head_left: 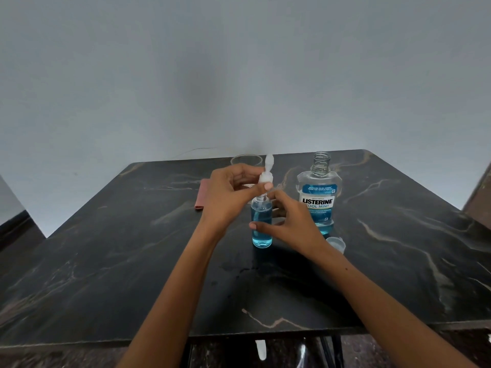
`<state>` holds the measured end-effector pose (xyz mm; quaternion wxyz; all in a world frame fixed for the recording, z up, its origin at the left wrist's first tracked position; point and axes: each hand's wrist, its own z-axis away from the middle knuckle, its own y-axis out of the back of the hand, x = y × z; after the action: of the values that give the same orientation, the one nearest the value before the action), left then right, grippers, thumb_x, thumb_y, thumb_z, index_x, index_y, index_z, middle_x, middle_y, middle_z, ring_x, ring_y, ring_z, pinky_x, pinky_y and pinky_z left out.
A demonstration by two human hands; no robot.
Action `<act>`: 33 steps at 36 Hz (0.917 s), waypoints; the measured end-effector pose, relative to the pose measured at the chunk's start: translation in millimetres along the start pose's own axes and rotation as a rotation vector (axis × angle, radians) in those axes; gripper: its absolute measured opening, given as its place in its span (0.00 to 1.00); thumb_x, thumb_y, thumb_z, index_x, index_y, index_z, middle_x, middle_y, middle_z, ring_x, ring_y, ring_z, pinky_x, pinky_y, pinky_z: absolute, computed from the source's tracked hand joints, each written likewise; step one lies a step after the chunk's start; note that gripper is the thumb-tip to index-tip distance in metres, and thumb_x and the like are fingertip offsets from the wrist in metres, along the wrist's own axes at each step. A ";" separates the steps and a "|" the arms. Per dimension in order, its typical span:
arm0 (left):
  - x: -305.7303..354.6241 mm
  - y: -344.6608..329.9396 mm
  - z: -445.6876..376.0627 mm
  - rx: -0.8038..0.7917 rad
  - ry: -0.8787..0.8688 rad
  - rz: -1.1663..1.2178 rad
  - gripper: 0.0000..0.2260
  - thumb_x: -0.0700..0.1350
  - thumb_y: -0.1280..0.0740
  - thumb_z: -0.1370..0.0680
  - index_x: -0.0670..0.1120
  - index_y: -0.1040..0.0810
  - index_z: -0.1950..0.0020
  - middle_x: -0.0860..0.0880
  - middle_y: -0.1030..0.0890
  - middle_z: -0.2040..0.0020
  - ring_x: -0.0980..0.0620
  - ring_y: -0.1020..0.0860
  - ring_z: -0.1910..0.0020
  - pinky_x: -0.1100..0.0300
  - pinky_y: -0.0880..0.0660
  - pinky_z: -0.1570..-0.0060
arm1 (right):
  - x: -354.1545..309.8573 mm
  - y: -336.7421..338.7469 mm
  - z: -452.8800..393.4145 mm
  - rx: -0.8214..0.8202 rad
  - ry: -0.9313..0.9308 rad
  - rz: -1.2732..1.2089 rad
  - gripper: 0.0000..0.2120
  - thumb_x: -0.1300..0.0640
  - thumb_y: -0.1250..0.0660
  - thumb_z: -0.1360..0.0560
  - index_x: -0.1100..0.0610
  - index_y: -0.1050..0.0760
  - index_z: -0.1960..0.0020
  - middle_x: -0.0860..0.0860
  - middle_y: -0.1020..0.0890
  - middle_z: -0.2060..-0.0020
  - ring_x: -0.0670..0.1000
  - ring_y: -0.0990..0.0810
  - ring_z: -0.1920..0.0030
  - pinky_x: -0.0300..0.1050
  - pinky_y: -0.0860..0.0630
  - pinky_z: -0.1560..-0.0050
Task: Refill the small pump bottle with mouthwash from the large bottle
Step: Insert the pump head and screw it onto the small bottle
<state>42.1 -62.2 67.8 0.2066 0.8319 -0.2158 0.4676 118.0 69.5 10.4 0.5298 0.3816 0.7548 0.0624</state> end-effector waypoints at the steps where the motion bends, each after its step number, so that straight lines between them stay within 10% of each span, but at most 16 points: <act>1: -2.2 -0.6 1.7 0.000 -0.002 0.006 0.12 0.39 0.25 0.30 0.43 0.17 0.47 0.48 0.14 0.52 0.52 0.16 0.50 0.55 0.20 0.47 | -0.1 0.4 0.3 0.000 0.000 -0.004 0.24 0.46 0.23 0.36 0.46 0.30 0.45 0.39 0.23 0.52 0.37 0.22 0.55 0.26 0.24 0.60; 18: -27.1 -4.7 21.2 0.028 -0.061 0.120 0.13 0.36 0.30 0.26 0.53 0.21 0.48 0.58 0.15 0.51 0.56 0.17 0.48 0.66 0.22 0.51 | -0.4 0.5 0.4 0.005 0.045 0.027 0.27 0.47 0.24 0.35 0.53 0.29 0.41 0.46 0.20 0.49 0.44 0.21 0.52 0.33 0.22 0.56; 33: -28.8 -14.1 15.0 0.042 -0.055 0.117 0.13 0.39 0.28 0.27 0.38 0.23 0.43 0.47 0.14 0.50 0.51 0.16 0.50 0.61 0.20 0.52 | -2.5 1.4 1.7 0.022 0.062 0.002 0.31 0.48 0.23 0.35 0.50 0.30 0.36 0.43 0.21 0.50 0.43 0.21 0.51 0.32 0.22 0.55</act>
<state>46.7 -54.0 33.7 0.1551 0.8346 -0.2599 0.4602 120.5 68.3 12.2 0.5019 0.3859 0.7712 0.0664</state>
